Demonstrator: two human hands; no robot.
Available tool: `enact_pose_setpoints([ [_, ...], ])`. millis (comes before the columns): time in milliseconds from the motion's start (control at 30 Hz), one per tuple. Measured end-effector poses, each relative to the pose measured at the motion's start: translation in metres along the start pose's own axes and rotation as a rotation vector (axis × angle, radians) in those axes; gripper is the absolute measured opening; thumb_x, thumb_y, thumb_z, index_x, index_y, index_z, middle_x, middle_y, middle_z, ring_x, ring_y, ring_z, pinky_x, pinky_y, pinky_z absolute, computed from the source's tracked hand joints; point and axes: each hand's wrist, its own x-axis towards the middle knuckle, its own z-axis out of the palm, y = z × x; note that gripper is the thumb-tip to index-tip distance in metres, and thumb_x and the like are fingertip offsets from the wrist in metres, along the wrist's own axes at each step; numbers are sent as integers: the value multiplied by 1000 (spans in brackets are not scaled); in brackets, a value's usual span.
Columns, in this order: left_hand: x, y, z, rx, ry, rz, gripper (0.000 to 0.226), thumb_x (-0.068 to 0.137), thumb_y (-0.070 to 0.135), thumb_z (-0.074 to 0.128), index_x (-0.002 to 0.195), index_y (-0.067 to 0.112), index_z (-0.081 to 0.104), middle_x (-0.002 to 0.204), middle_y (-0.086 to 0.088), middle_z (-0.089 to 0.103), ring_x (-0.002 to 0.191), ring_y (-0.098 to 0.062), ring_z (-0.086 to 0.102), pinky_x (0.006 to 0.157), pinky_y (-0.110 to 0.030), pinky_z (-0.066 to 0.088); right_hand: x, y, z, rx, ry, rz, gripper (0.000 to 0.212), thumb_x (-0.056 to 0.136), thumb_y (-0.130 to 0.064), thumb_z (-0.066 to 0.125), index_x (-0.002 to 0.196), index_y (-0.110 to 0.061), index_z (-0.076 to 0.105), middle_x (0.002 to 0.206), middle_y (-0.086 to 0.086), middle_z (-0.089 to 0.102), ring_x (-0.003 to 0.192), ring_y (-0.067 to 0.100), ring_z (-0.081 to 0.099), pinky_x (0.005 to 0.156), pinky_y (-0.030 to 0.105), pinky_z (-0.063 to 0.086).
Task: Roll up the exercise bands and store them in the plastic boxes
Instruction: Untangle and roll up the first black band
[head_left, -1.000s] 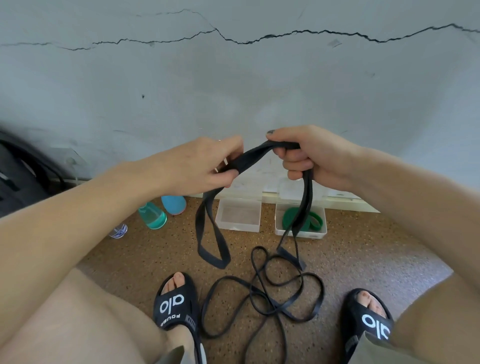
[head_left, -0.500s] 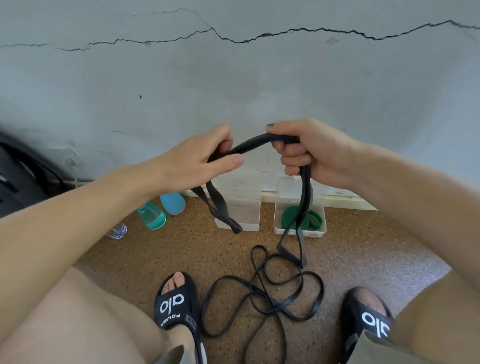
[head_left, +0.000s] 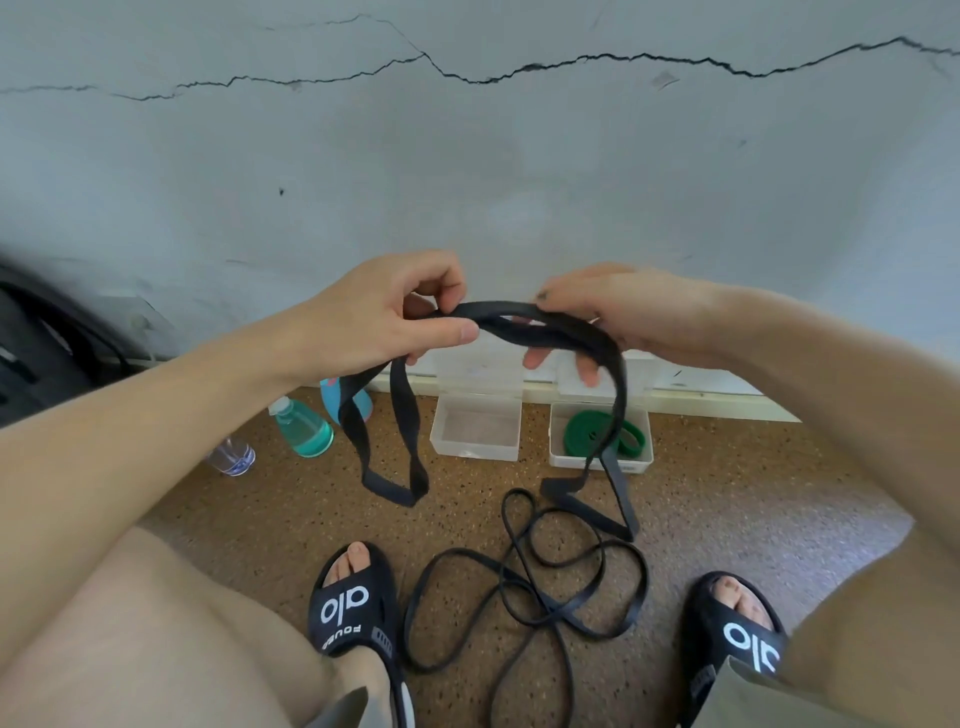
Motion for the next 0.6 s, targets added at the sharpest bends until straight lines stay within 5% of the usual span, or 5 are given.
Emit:
enact_pose_setpoints([
  [100,3,8,4,-27,-5,28,24,91,23,73,88,12,52,66,11,57,55,-8,55,57,-22,49,5,-1,15,61,-18,-11,43,104,-49,44,106,-14,69,87,7,77,79,22,72,83,35,56],
  [300,7,10,14,-9,-54,60,21,91,22,75,90,15,55,69,11,56,59,-5,49,57,-18,42,15,-1,38,122,54,-160,35,101,-39,60,78,-13,57,57,0,46,55,16,46,66,33,48],
  [467,3,4,8,-72,-135,-30,23,98,18,65,101,9,45,70,9,58,58,-4,50,53,-15,44,12,-3,20,218,83,-133,36,99,-25,65,67,-16,51,58,-1,31,51,15,27,57,29,27],
  [600,0,-1,3,60,-155,-45,21,102,27,58,100,15,42,74,6,45,55,0,41,51,-16,41,9,-2,6,275,147,-127,37,98,-22,65,66,-17,49,56,-3,29,50,14,24,56,29,24],
])
